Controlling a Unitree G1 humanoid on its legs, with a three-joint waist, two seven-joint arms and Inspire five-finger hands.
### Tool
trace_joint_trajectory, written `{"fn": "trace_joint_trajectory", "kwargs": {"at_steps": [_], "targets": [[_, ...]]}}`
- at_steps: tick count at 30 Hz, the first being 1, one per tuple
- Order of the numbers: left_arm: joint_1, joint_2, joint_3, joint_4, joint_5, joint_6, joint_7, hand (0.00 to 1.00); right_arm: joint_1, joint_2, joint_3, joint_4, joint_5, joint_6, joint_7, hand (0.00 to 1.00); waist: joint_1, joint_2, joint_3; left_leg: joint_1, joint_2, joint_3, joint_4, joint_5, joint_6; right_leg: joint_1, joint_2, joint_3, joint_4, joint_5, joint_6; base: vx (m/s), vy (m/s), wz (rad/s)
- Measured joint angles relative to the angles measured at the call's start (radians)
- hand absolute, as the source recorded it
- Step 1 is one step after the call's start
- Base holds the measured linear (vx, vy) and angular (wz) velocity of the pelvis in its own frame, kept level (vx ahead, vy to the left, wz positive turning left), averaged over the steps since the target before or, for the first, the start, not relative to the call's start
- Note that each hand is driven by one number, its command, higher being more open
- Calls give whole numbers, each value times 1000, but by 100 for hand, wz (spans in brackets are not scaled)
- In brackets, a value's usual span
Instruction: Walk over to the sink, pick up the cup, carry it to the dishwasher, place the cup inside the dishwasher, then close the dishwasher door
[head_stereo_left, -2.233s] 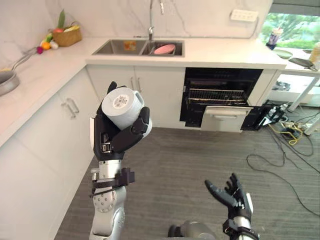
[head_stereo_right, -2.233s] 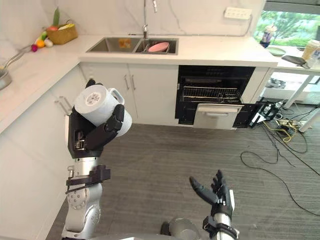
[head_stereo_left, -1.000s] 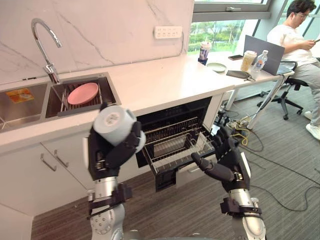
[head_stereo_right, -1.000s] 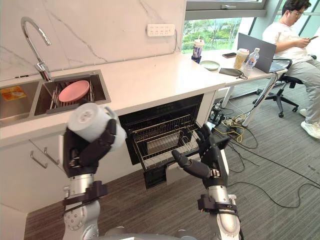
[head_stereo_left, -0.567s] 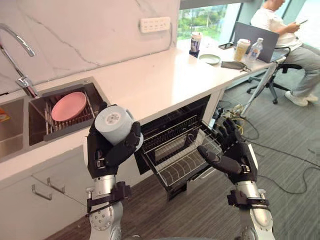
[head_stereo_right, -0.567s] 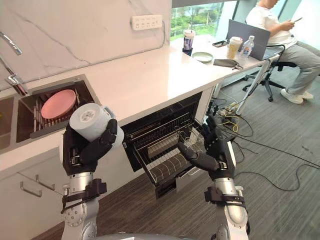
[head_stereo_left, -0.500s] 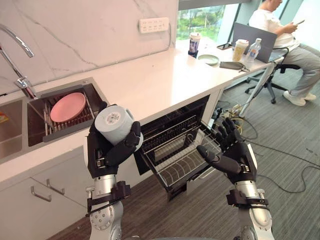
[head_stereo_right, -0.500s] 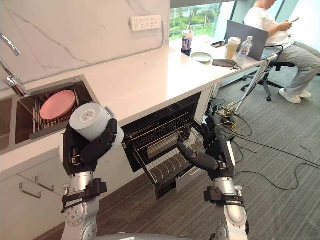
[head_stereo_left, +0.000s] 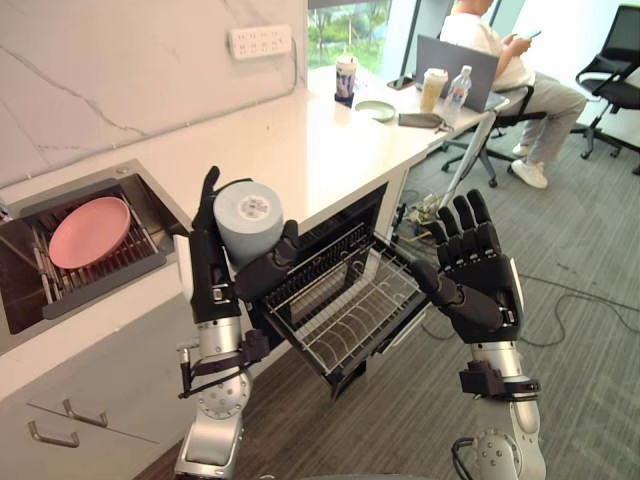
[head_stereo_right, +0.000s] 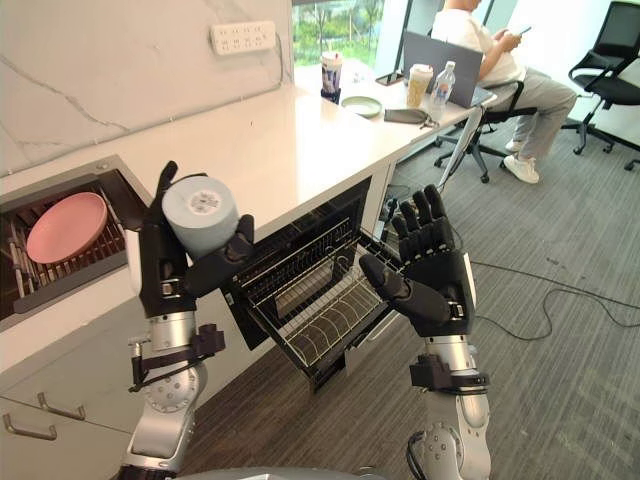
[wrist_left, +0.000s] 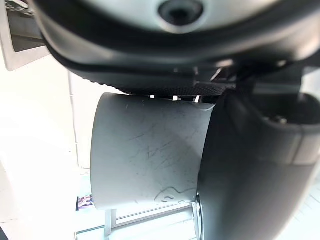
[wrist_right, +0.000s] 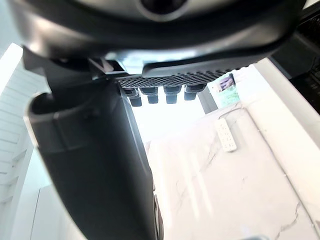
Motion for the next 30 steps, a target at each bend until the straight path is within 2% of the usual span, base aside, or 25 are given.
{"fn": "trace_joint_trajectory", "kwargs": {"at_steps": [6, 10, 17, 21, 30], "targets": [[-7, 5, -33, 14, 167, 40, 42, 0, -51, -23, 85, -43, -3, 60, 20, 100, 5, -2, -2, 0, -12, 19, -42, 26, -15, -26, -5, -7, 0, -15, 5, -89, -17, -12], [-44, 5, -74, 46, 268, 56, 42, 0, -56, -58, 115, -48, -3, 129, 18, 100, 1, -1, -11, 0, -15, 16, -66, 55, -14, -35, 2, -13, 0, -17, 6, -2, -19, 1], [-60, 16, -132, 53, 310, 57, 42, 0, -62, -77, 178, -48, -34, 201, -3, 100, 0, -2, -42, 15, -25, 8, -119, 80, -11, -36, 1, -22, 0, -12, 1, 7, 7, 4], [-73, 24, -159, 63, 344, 58, 41, 0, -84, -87, 208, -46, -64, 227, -22, 100, 1, -4, -43, 35, -31, -1, -170, 107, -3, -33, 1, -34, 0, 7, -6, -22, 18, 8], [-74, 55, -210, 84, 373, 58, 37, 0, -88, -87, 217, -46, -101, 242, -81, 100, 1, -7, -54, 61, -55, -1, -239, 142, 10, -35, -10, -38, -4, 21, -6, -19, 21, 1]]}}
